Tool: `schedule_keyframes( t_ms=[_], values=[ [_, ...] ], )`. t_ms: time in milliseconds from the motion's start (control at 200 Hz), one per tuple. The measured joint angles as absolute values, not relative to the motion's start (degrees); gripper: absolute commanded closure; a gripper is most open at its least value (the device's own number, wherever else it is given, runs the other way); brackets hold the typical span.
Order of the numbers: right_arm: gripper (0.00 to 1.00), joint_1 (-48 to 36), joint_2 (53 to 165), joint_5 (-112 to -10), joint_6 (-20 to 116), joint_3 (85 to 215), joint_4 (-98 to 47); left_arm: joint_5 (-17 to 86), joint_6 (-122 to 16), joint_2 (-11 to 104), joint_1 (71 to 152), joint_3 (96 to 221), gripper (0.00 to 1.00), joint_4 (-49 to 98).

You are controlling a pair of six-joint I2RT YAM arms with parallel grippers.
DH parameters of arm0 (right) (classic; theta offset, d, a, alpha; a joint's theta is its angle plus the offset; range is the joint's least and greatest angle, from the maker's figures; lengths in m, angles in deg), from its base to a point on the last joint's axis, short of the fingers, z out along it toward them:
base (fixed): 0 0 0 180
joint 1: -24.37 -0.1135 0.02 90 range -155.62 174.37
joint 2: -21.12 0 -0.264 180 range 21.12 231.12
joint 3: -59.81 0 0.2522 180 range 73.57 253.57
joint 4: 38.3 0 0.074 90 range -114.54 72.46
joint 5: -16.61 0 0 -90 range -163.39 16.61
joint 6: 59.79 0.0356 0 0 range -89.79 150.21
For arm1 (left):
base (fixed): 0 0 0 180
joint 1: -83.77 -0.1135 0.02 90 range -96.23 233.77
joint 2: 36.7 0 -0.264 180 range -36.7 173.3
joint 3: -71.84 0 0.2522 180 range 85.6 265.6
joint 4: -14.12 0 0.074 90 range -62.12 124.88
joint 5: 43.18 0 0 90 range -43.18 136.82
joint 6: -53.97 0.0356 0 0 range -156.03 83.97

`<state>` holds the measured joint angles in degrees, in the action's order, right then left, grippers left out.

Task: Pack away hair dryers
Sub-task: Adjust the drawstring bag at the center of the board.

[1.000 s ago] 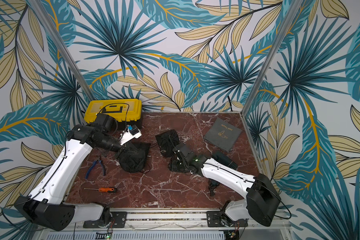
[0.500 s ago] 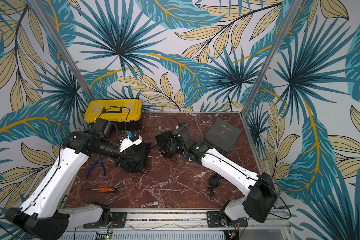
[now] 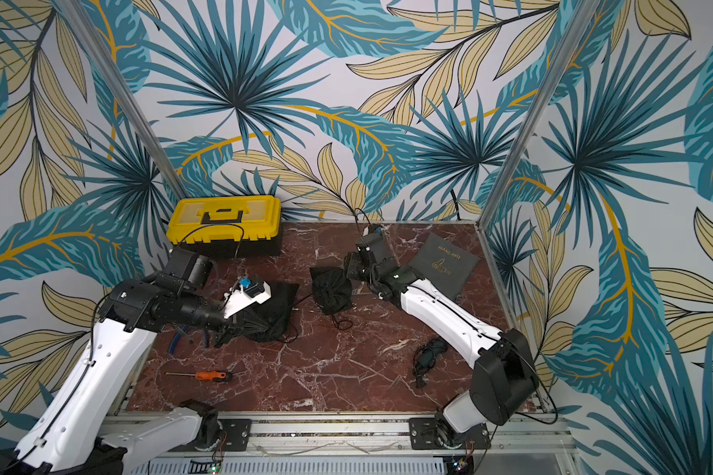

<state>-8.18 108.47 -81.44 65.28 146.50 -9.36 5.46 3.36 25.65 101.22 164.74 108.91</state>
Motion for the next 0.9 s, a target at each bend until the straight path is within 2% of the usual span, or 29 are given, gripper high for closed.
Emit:
schedule_keyframes(
  t_ms=[100, 300, 486, 631, 716, 796, 901],
  values=[
    [0.54, -6.65, 111.05, -79.06, 66.33, 148.36, -11.61, 5.48, 3.91, 25.96, 101.33, 164.71, 1.0, 109.87],
    [0.63, -6.3, 116.78, -72.11, 70.05, 147.24, -15.32, 6.74, 5.24, 25.45, 101.37, 164.71, 1.0, 111.27],
    [0.62, -8.33, 113.28, -68.96, 73.98, 136.99, -18.76, 9.59, 6.18, 25.15, 101.37, 164.91, 1.0, 112.06],
    [0.61, -11.44, 110.66, -68.0, 76.01, 132.64, -18.93, 10.53, 5.55, 30.11, 101.37, 168.23, 1.0, 112.89],
    [0.65, -12.57, 109.89, -67.96, 77.19, 131.0, -20.18, 10.05, 5.0, 33.5, 101.37, 169.83, 1.0, 112.74],
    [0.54, -13.36, 108.89, -68.02, 78.79, 128.8, -21.75, 8.91, 4.87, 35.33, 101.37, 170.27, 1.0, 112.65],
    [0.51, -14.39, 106.79, -68.85, 80.21, 125.84, -22.1, 7.25, 4.83, 36.38, 101.37, 170.88, 1.0, 112.78]
  ],
)
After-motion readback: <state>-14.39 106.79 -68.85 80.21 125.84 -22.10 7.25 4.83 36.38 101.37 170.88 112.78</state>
